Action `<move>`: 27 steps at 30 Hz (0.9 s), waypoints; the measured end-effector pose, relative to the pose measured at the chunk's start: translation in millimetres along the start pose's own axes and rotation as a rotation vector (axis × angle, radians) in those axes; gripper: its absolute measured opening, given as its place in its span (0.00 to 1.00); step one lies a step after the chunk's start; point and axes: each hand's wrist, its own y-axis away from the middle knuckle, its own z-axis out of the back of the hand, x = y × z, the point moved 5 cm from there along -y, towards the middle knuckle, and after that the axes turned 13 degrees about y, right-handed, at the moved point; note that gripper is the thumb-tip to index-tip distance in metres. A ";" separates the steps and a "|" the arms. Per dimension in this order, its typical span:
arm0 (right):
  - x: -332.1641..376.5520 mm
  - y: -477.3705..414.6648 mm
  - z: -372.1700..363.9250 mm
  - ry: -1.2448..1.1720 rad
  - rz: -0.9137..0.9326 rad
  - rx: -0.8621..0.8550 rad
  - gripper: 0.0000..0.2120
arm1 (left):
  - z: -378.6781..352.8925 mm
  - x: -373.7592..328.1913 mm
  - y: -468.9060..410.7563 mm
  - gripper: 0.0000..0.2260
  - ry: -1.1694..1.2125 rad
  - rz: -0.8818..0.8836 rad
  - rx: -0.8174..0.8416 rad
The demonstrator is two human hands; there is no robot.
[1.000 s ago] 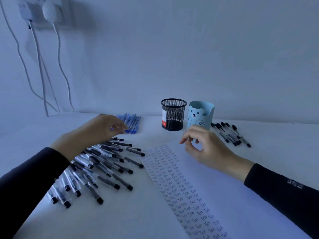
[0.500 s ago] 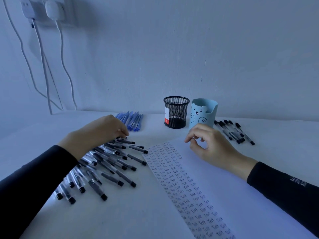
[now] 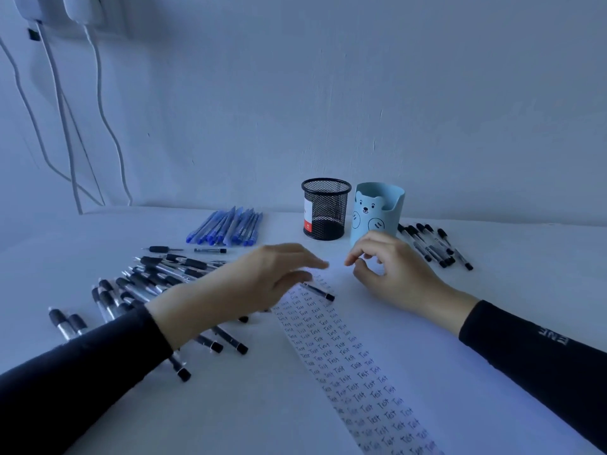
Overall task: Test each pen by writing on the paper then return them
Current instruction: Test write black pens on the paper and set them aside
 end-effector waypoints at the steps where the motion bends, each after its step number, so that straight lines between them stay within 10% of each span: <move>1: 1.8 0.1 -0.4 0.001 0.002 0.014 0.06 | 7.3 8.8 2.0 0.15 -0.015 0.040 -0.033; 6: 30.2 3.1 -7.6 0.152 0.092 0.227 0.33 | 39.9 49.8 17.1 0.13 -0.105 0.330 -0.200; 9: 38.6 3.8 -10.2 0.154 0.116 0.182 0.24 | 40.6 58.5 20.2 0.13 -0.110 0.421 -0.185; 14: 14.9 -8.8 12.8 -0.469 -0.297 0.163 0.02 | 32.3 47.1 15.0 0.13 -0.071 0.420 -0.127; 19: 10.6 -17.4 34.3 -1.127 -0.528 0.065 0.09 | 10.8 30.9 12.5 0.19 0.043 0.331 0.137; 27: 30.7 -7.6 34.2 -1.321 -0.775 0.294 0.28 | 5.1 32.7 14.3 0.29 0.032 0.351 0.178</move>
